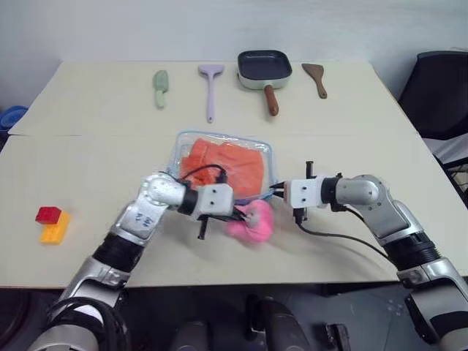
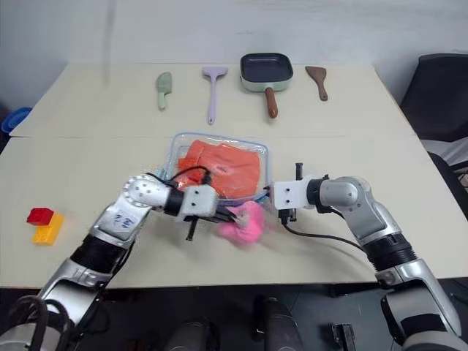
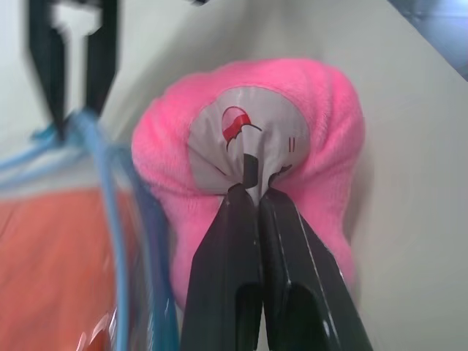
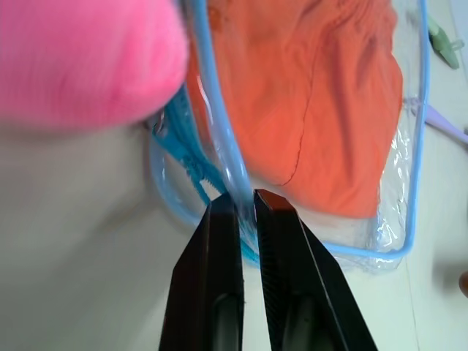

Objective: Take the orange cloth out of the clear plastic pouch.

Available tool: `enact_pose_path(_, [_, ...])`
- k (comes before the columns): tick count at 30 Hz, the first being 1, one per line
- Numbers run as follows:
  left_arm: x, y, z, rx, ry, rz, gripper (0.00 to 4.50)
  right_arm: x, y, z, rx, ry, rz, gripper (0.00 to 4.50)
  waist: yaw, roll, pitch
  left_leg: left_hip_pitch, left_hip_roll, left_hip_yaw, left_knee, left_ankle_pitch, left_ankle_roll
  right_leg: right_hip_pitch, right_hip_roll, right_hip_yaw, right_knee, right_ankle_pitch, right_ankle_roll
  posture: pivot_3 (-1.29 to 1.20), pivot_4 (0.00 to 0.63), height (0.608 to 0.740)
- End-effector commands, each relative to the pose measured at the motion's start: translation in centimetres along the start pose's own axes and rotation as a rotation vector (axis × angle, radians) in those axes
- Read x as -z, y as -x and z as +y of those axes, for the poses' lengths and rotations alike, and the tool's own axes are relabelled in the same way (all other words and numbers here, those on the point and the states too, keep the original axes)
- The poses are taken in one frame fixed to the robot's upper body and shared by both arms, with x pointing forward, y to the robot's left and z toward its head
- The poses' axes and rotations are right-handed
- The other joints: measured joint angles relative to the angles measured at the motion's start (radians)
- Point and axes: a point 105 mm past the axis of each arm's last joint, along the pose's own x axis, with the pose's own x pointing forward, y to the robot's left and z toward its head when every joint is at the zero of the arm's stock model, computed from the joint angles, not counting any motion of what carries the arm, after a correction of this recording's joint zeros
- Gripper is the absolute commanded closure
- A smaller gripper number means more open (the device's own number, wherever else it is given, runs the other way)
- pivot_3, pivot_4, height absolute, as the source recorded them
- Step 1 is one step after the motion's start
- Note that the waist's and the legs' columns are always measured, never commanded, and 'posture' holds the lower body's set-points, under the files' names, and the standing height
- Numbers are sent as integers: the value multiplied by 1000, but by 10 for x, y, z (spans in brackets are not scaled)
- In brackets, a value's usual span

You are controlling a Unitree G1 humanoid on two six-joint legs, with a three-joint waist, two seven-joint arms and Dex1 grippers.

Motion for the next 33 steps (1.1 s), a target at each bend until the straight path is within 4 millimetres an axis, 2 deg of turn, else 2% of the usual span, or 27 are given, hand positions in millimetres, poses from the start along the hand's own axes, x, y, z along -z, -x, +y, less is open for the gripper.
enact_pose_path(1, [-5, 40, 11, -139, 113, -32, 4500, -2, 24, -8, 24, 23, -24, 4489, -6, 0, 0, 0, 0, 0, 0, 0, 0, 0, 0, 0, 0, 0, 0, 0, 150, 740])
enact_pose_path(8, [5, 104, 6, -341, 342, -44, 4500, 2, 50, -1, 22, 27, -20, 4489, -9, 1, 1, 1, 0, -3, 0, 0, 0, -1, -1, 0, -1, 0, 0, 0, 150, 740])
enact_pose_path(13, [18, 136, 3, -451, 402, 17, 4500, 3, 67, 1, 35, 36, -16, 4489, -10, 1, 1, 1, 0, -3, -1, -1, -1, -1, -1, 0, -1, 0, 0, 0, 150, 740])
enact_pose_path(15, [28, 155, 4, -508, 439, 52, 4500, 3, 77, 3, 33, 48, -13, 4489, -10, 1, 1, 1, 0, -3, -1, -1, -1, -1, -1, 0, -1, 0, 0, 0, 150, 740])
enact_pose_path(19, [35, 179, -5, -526, 502, 79, 4500, 0, 93, 6, 32, 49, -31, 4489, -10, 1, 1, 1, 0, -3, -1, -1, -1, -1, -1, 0, -1, 0, 0, 0, 150, 740])
enact_pose_path(21, [37, 180, -15, -492, 530, 84, 4500, -3, 97, 10, 24, 33, -47, 4489, -10, 1, 1, 1, 0, -2, -1, -1, -1, -1, -1, 0, -2, 0, 0, 0, 150, 740])
enact_pose_path(24, [37, 167, -29, -412, 559, 72, 4500, -4, 95, 16, 22, 16, -57, 4489, -10, 2, 1, 1, 1, -2, -1, -1, -2, -2, -1, 0, -1, 0, -1, 0, 150, 740])
enact_pose_path(29, [44, 154, -30, -407, 611, 43, 4500, -7, 88, 20, 41, -98, -67, 4489, -9, 2, 1, 1, 0, -1, -1, -1, -2, -3, -1, 2, -2, -1, -1, 0, 150, 740])
enact_pose_path(30, [45, 153, -29, -421, 621, 32, 4272, -7, 88, 21, 43, -118, -66, 4496, -9, 2, 1, 1, 0, 0, -1, -1, -2, -3, -1, 2, -1, -1, -1, 0, 150, 740])
enact_pose_path(33, [48, 151, -27, -443, 653, 9, 3511, -9, 90, 28, 39, -190, -62, 3832, -7, 1, 1, 1, 0, -1, -1, -1, -2, -3, -1, 2, -1, -1, -1, 0, 150, 740])
